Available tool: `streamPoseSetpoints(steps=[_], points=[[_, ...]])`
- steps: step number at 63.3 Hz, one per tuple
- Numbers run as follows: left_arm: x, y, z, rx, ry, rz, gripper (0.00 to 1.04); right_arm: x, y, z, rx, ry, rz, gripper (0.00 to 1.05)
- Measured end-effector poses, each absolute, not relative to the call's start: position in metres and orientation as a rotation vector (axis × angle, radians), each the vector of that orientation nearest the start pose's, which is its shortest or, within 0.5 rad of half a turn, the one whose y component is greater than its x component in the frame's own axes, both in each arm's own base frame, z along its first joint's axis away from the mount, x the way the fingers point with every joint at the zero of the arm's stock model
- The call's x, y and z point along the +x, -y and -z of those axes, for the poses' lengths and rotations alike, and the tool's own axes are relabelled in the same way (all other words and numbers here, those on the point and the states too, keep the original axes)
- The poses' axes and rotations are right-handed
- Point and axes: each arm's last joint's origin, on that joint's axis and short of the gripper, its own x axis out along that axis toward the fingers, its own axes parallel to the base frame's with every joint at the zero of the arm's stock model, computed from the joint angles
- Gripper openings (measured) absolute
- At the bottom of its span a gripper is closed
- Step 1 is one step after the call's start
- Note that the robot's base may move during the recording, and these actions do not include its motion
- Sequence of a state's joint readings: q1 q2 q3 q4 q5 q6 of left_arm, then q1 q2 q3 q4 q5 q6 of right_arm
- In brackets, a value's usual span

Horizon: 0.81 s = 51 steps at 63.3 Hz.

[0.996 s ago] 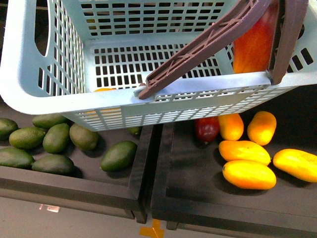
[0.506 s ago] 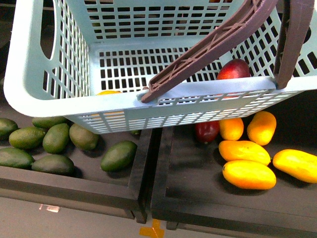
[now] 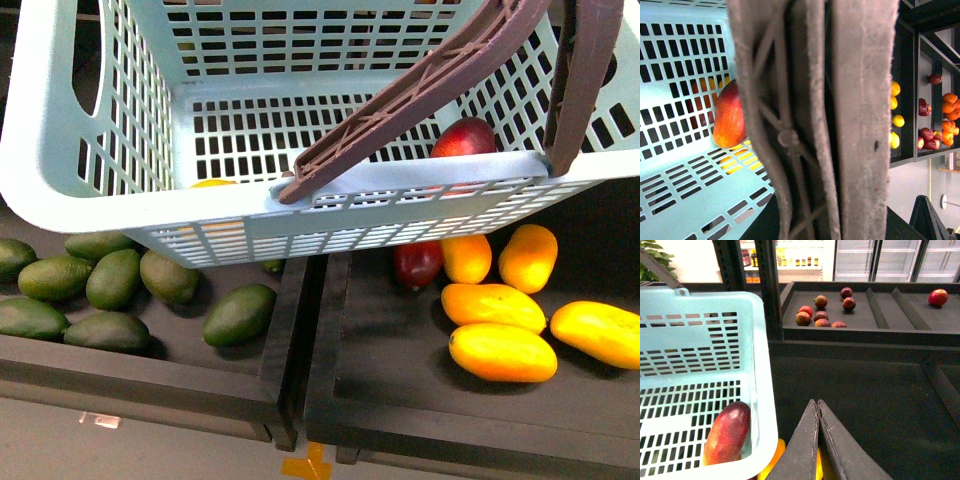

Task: Pick lemon and mango into basket

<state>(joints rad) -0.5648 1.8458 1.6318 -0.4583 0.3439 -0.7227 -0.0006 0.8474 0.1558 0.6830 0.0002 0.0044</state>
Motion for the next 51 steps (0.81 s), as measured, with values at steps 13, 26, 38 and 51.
streamPoseSetpoints(steps=[13, 26, 38, 51], points=[[0.348, 0.232, -0.305, -0.569, -0.969, 0.581, 0.17, 0.154, 0.0, -0.182, 0.004, -0.011, 0.001, 0.02], [0.348, 0.232, -0.305, -0.568, -0.968, 0.579, 0.17, 0.141, 0.0, -0.177, 0.004, -0.008, 0.001, 0.02], [0.348, 0.232, -0.305, -0.568, -0.968, 0.579, 0.17, 0.133, 0.0, -0.169, 0.003, 0.006, 0.0, 0.02], [0.348, 0.232, -0.305, -0.569, -0.969, 0.581, 0.17, 0.126, 0.0, -0.172, 0.003, 0.015, 0.001, 0.02]])
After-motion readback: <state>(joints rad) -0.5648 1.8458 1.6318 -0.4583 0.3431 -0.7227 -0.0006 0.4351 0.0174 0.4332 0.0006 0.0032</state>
